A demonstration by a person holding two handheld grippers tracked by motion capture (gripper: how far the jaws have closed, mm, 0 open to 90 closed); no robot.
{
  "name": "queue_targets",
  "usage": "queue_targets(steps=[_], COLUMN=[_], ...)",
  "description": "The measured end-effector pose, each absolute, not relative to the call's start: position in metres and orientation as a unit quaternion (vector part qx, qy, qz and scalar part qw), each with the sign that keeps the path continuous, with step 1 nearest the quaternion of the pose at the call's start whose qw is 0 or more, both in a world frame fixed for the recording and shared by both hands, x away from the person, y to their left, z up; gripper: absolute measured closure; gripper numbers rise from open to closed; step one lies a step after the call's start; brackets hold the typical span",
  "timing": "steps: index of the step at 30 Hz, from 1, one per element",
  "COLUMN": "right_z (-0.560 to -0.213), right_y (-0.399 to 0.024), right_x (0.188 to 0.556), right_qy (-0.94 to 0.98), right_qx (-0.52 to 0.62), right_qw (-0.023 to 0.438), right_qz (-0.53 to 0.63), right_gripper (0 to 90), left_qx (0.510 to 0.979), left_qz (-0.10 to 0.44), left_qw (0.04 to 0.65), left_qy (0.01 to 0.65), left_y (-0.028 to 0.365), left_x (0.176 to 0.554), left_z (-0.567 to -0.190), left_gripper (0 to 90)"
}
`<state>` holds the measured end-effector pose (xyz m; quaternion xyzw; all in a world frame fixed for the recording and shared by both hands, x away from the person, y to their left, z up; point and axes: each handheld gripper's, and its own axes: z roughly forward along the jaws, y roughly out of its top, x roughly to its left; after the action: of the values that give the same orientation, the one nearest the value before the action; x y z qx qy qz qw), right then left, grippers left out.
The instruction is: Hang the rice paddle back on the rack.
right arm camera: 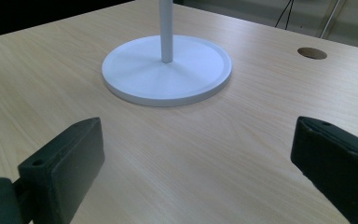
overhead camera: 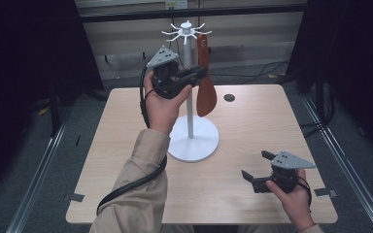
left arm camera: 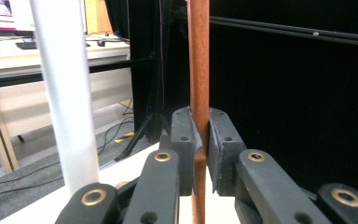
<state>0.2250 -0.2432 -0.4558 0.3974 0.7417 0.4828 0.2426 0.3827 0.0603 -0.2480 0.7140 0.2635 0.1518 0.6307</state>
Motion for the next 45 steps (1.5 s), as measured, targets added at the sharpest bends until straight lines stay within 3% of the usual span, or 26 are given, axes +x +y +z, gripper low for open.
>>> queue_targets(steps=[25,45], right_z=[-0.457,-0.456], right_y=[-0.243,-0.243], right_x=[0.226,0.226], right_qy=[0.743,0.744], right_qx=[0.397,0.395], right_qw=[0.242,0.243], right_qz=[0.480,0.482], right_gripper=[2.3,2.2], left_qx=[0.701,0.704], left_qz=[0.174,0.187], left_qw=[0.632,0.624], left_qy=[0.279,0.283], left_y=[0.071,0.074], left_x=[0.389,0.386], left_z=[-0.255,-0.257], left_gripper=[81.3,65.3])
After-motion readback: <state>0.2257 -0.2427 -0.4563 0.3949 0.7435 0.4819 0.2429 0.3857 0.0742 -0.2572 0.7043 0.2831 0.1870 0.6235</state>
